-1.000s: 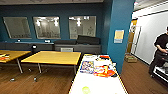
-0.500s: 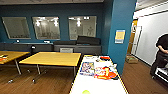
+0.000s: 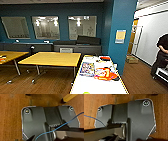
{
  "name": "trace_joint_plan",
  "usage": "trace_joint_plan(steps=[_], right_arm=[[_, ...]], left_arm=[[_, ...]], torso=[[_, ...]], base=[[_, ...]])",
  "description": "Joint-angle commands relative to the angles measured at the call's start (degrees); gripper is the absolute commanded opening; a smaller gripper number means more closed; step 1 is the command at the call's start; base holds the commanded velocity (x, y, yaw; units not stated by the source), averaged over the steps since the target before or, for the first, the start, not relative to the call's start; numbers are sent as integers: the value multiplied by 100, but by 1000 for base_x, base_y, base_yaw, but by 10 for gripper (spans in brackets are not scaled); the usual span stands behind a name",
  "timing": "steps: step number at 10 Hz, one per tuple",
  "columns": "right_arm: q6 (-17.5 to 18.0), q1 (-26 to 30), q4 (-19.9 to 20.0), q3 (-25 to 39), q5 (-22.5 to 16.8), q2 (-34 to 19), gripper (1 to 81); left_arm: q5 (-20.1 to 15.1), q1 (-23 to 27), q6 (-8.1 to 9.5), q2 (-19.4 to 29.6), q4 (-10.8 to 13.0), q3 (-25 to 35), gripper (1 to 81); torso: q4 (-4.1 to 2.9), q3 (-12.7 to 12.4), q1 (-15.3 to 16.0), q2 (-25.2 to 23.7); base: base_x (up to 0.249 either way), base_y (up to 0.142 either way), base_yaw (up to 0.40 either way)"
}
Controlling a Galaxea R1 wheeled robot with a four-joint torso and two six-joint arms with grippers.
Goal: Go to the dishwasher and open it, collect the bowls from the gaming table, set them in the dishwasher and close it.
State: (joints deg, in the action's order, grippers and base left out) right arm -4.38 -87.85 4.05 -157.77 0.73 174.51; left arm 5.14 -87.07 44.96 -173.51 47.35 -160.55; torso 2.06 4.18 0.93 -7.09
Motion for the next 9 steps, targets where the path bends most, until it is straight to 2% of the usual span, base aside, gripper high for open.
trace_joint_plan(steps=[1, 3, 4, 5, 6, 7, 8, 9], right_arm=[[42, 298, 70, 176, -214, -175, 811], [42, 281, 79, 801, -214, -537, 811], [42, 272, 105, 1056, -231, -678, 811], [50, 271, 87, 1100, -240, -704, 811], [68, 271, 114, 1092, -240, -704, 811], [77, 271, 140, 1092, -249, -696, 811], [77, 289, 140, 1092, -248, -704, 811], [77, 298, 140, 1091, -267, -713, 811]], left_arm=[[-251, 308, 30, 0, -32, -29, 811], [-260, 299, 39, 18, -59, -29, 811], [-260, 256, 30, 0, -287, -38, 811], [-260, 247, -4, -26, -644, -38, 811], [-312, 203, -83, -62, -1146, -47, 811], [-295, 124, -423, -88, -1463, -47, 811], [-277, 80, -958, -114, -2084, -47, 811], [-303, 97, -1748, -141, -2962, -47, 811]], torso=[[0, 0, 0, 0], [0, 0, -2, 0], [0, 0, -2, 0], [0, 0, -2, 0], [0, 0, -2, 0], [0, 0, -2, 0], [0, 0, -2, 0], [0, 0, -2, 0]], base=[[0, 0, 0], [0, 0, 0], [0, 0, 0], [0, 0, 0], [0, 0, 0], [0, 0, 0], [0, 0, 0], [0, 0, 0]])
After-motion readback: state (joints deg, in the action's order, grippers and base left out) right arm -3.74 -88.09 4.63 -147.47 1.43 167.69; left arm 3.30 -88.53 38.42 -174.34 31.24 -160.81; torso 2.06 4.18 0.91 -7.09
